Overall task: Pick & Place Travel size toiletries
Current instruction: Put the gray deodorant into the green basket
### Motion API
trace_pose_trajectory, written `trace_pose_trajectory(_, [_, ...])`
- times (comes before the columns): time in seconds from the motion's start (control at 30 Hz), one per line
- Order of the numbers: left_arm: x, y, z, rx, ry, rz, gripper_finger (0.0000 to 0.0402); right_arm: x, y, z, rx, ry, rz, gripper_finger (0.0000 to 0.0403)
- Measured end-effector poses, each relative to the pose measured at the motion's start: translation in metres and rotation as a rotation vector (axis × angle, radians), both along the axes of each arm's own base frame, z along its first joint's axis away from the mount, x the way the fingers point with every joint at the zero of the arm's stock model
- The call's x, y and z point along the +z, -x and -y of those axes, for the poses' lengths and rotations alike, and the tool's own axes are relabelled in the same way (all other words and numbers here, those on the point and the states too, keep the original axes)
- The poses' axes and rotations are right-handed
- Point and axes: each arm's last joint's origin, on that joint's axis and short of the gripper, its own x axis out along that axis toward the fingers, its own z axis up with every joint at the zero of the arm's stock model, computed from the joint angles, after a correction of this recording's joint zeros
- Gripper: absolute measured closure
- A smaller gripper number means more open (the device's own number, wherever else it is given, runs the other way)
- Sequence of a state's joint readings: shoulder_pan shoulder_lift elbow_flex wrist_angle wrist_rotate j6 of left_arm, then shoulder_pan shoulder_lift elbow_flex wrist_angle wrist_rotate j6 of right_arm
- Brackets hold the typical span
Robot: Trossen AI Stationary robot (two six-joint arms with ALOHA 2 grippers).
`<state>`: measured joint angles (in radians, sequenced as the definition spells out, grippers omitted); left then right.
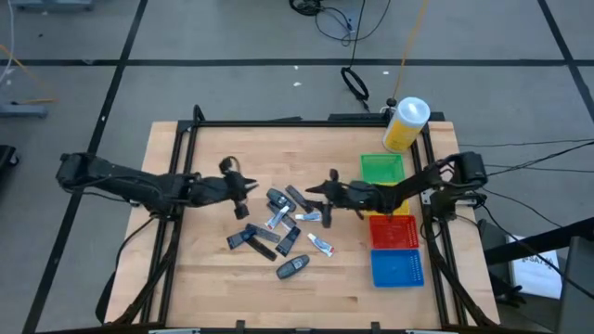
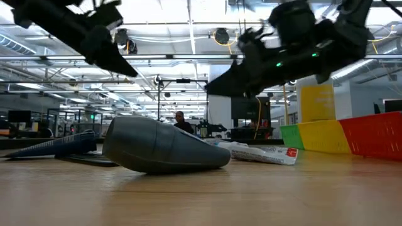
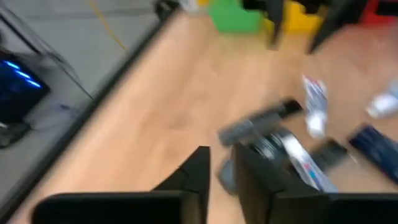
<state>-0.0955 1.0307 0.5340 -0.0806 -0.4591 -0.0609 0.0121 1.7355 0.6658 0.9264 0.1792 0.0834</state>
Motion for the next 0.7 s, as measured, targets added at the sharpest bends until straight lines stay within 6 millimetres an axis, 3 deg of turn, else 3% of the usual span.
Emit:
trace_pose_trajectory(0.17, [-0.025, -0.015, -0.004, -0.078, 0.111, -0.139, 0.0249, 0.001, -0.027, 0.002, -0.009, -0.008, -0.088, 0.0168])
trace_pose_trajectory(0.33, [-0.050, -0.020, -0.016, 0.004, 0.163, -0.268, 0.0203, -0.002, -0.057, 0.002, -0.010, -0.007, -0.148, 0.0116])
trace_pose_trajectory(0.5, [-0.071, -0.028, -0.025, 0.008, 0.140, -0.252, 0.0211, -0.010, -0.085, 0.002, -0.018, -0.011, -0.149, 0.0091])
trace_pose_trajectory(0.7, [-0.093, -0.034, -0.028, 0.034, 0.162, -0.222, 0.0250, -0.030, -0.106, 0.008, -0.047, -0.059, -0.168, 0.0097])
